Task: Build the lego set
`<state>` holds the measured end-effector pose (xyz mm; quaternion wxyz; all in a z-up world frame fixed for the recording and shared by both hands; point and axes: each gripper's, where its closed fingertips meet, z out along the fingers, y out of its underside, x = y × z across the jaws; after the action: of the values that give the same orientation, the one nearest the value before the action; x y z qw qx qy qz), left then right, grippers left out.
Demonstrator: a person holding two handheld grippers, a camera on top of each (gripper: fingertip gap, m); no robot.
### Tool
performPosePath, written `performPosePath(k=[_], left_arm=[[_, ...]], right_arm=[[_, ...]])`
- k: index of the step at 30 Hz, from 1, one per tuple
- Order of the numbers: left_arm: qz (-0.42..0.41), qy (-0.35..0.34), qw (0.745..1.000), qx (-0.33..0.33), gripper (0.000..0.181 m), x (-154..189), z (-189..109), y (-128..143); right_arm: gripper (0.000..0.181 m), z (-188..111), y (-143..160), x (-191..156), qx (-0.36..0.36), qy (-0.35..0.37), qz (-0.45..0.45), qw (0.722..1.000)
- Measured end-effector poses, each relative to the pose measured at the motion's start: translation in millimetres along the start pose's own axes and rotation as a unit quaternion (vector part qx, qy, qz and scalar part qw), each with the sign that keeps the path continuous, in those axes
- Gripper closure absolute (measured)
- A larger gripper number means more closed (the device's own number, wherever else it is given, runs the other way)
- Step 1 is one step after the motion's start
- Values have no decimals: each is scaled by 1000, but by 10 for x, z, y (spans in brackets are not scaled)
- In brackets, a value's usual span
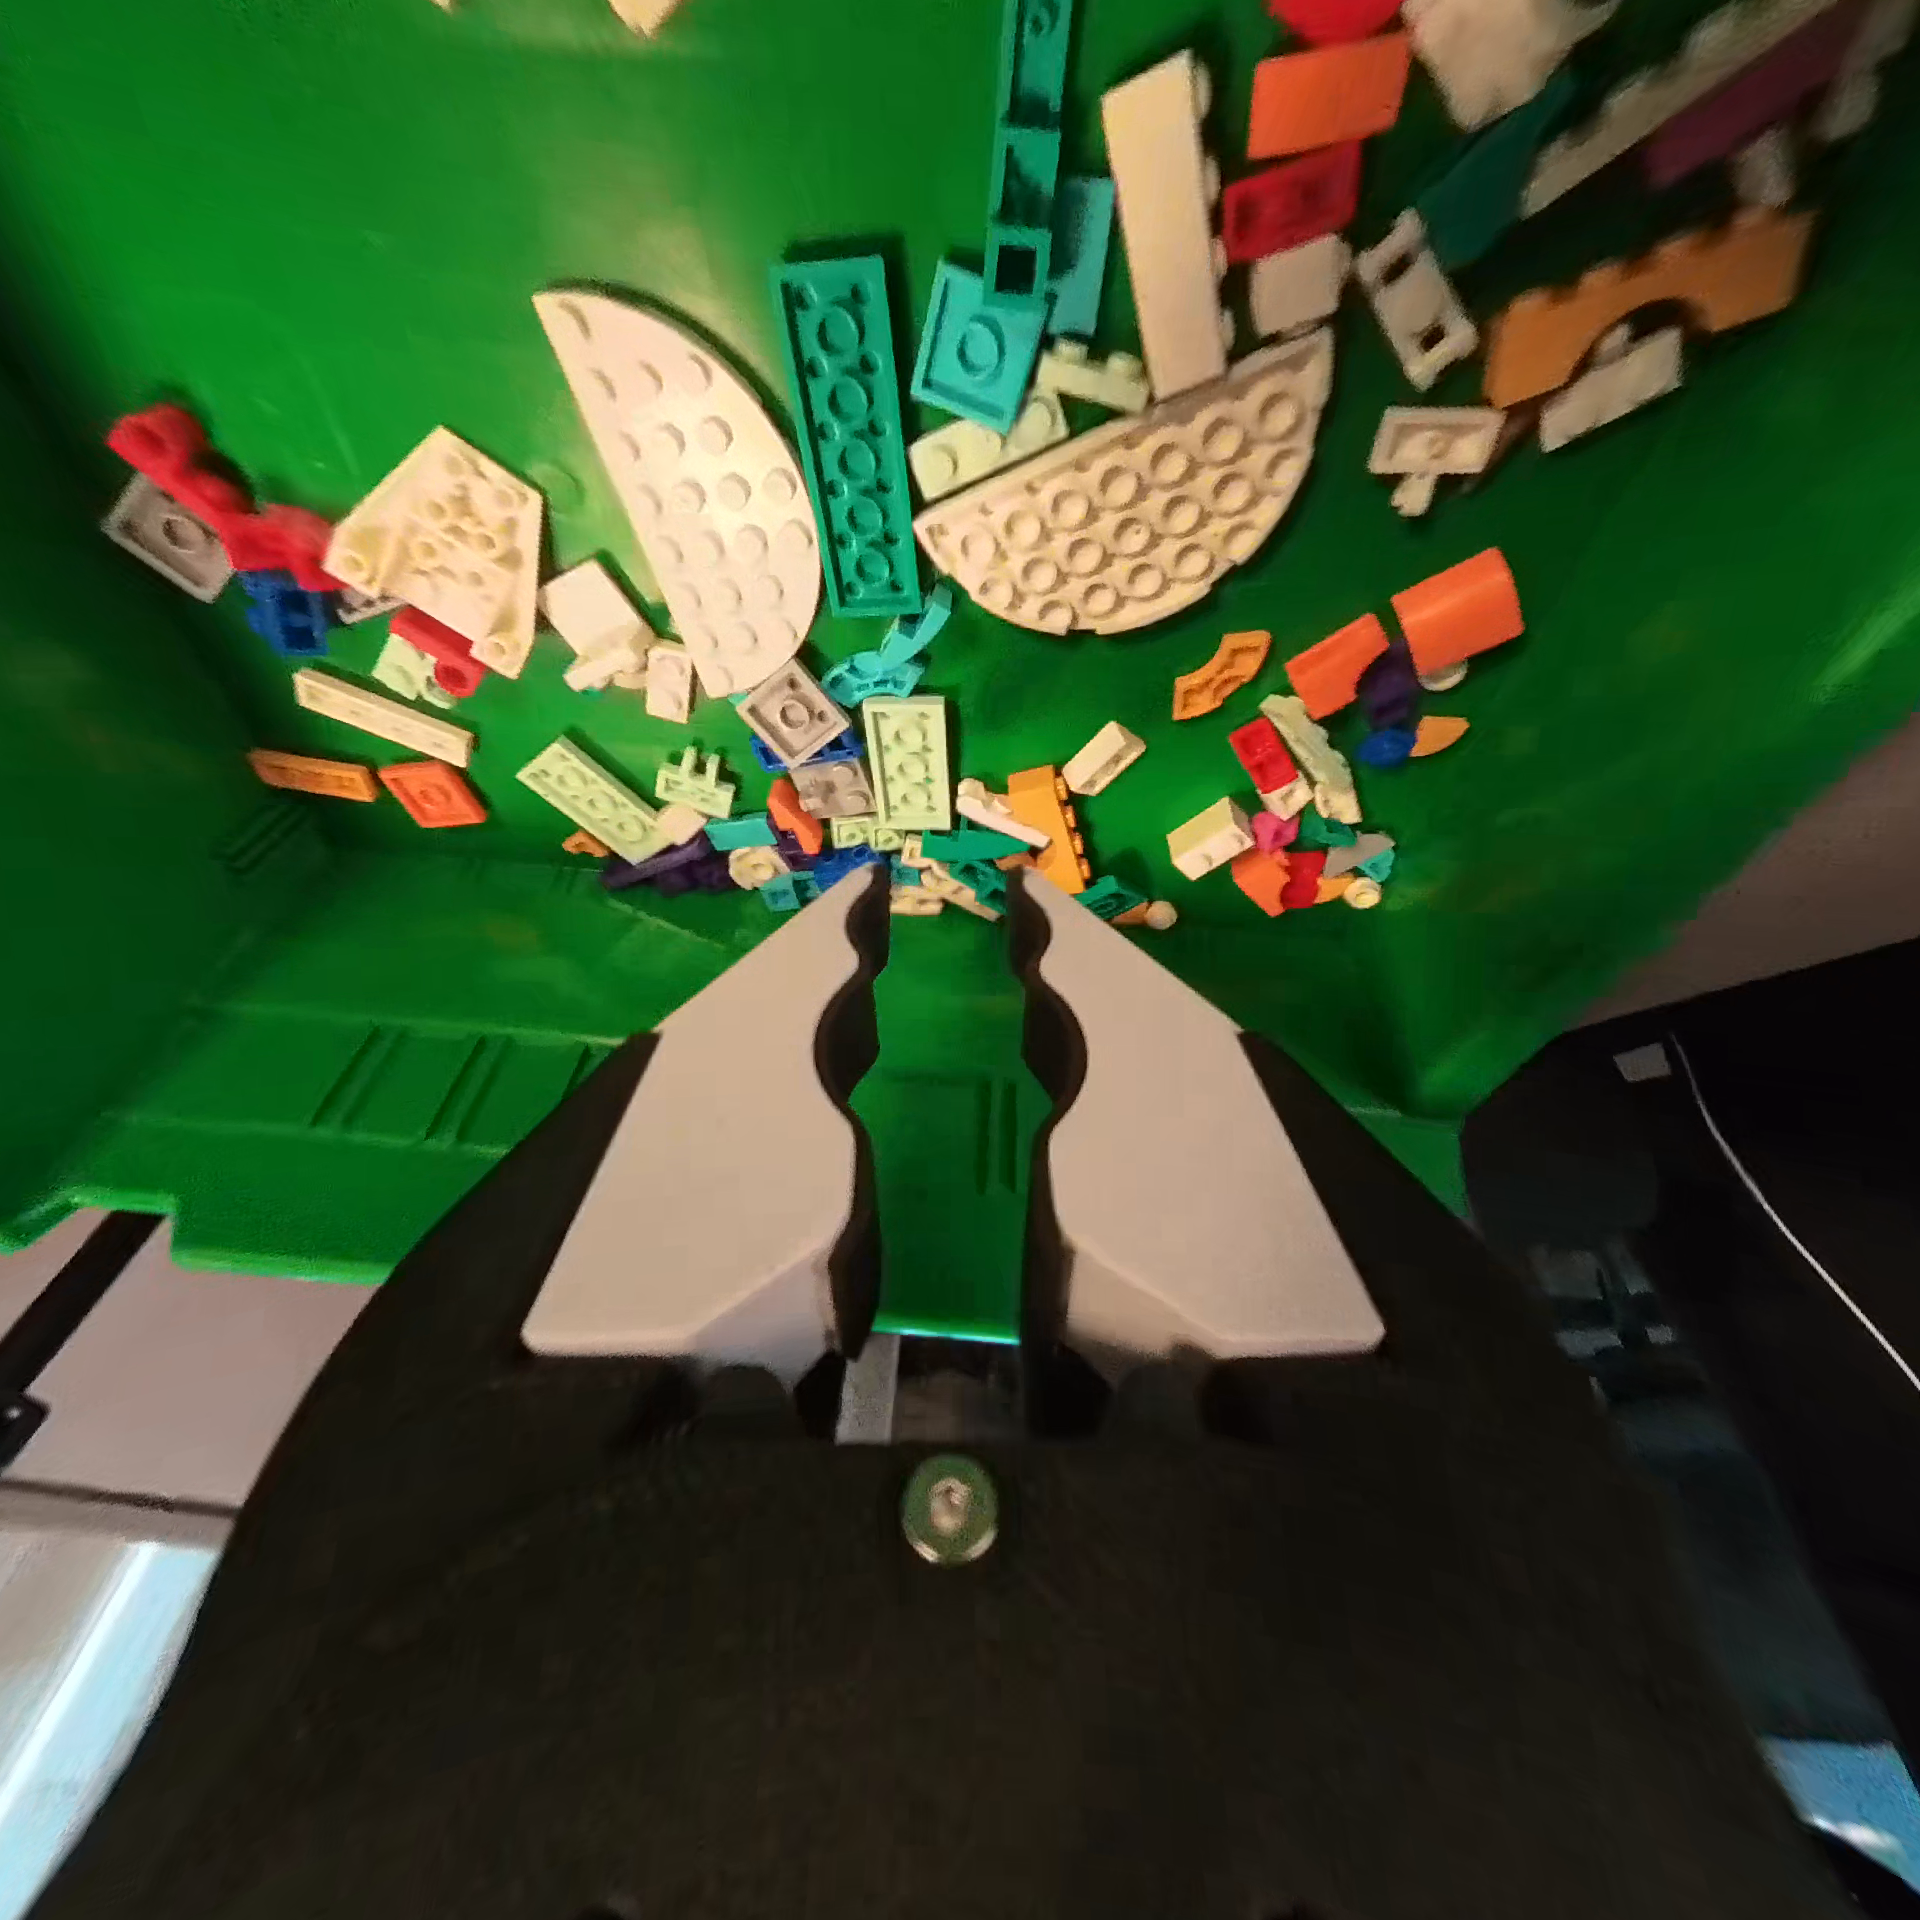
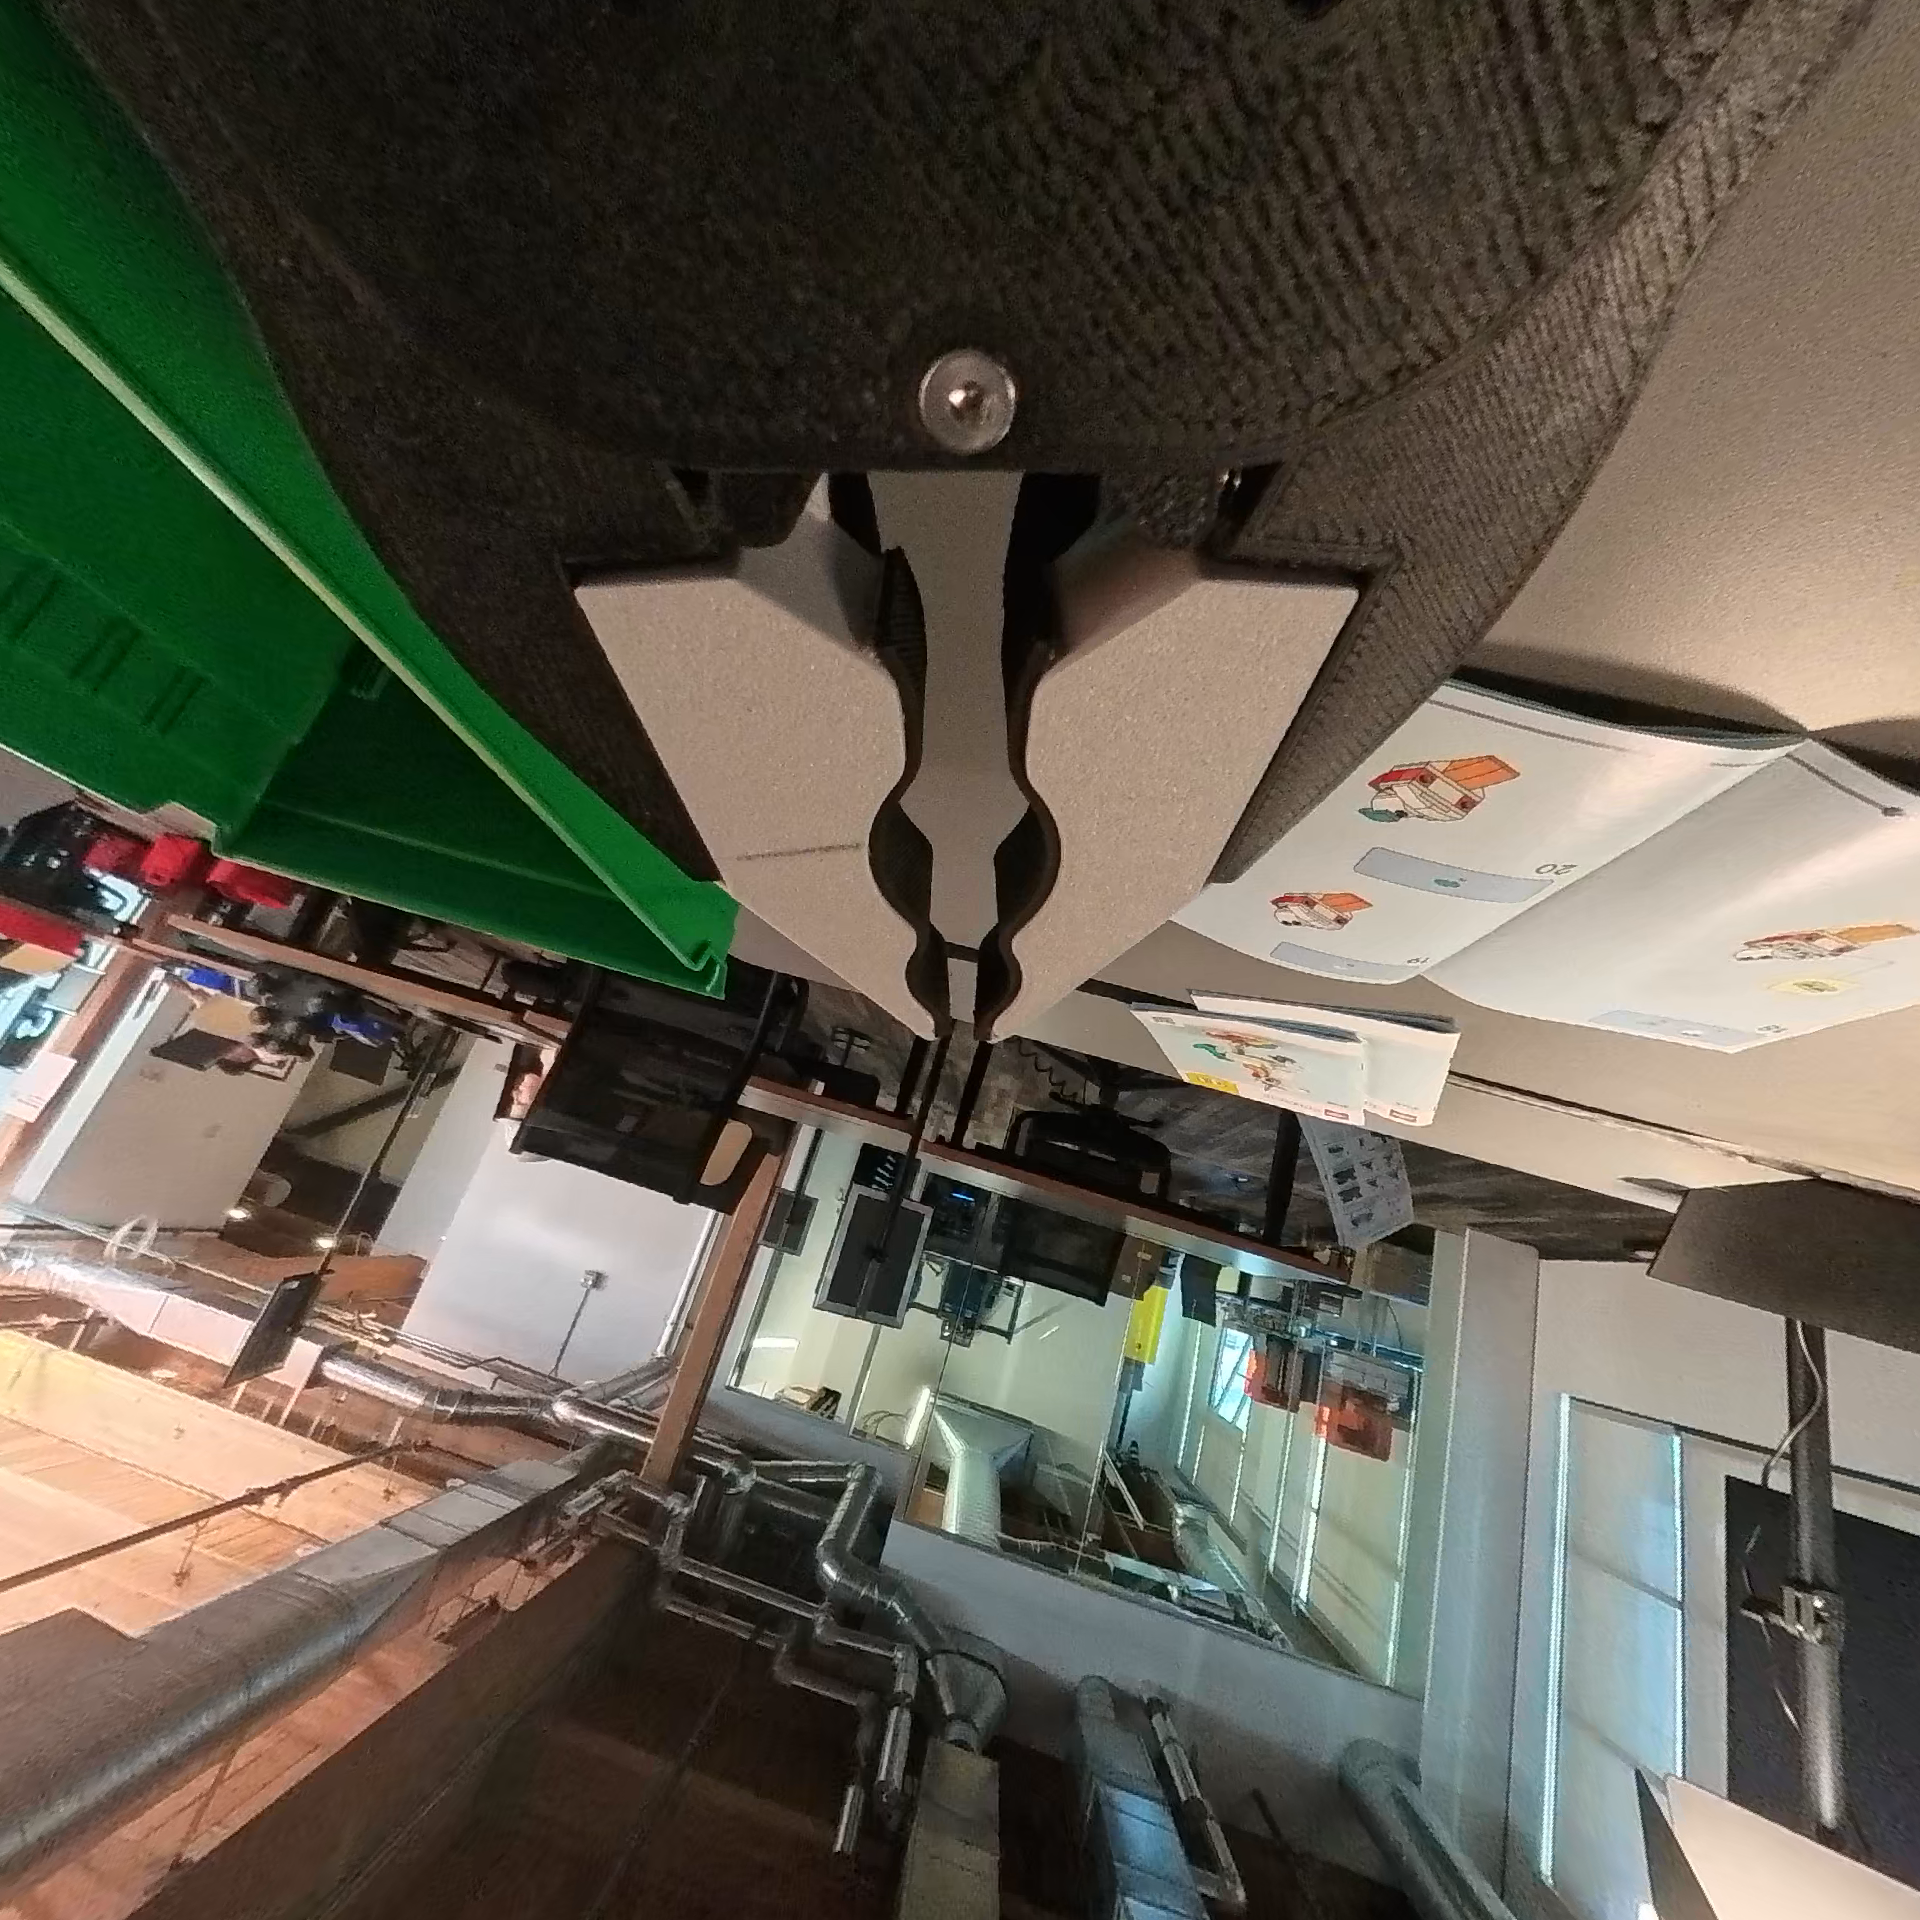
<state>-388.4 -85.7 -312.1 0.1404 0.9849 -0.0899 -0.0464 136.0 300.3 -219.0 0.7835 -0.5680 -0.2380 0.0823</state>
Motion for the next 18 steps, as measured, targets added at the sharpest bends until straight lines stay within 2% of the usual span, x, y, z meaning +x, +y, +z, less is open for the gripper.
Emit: performPosePath(k=[4, 10, 13, 18], left_arm=[[-15, 11, 999, -42, 156, 22, 134, 101], [-22, 10, 999, -37, 156, 22, 235, 59], [-23, -5, 998, -55, 157, -36, 283, 108], [-32, 11, 998, -49, 162, -20, 282, 98]], right_arm=[[179, 3, -3, -11, 1, -4, 3, 1000], [178, -3, -23, -7, 9, -9, 20, 1000], [177, -6, -26, -7, 10, -11, 24, 1000], [176, -4, -32, -24, 12, -17, 27, 999]])
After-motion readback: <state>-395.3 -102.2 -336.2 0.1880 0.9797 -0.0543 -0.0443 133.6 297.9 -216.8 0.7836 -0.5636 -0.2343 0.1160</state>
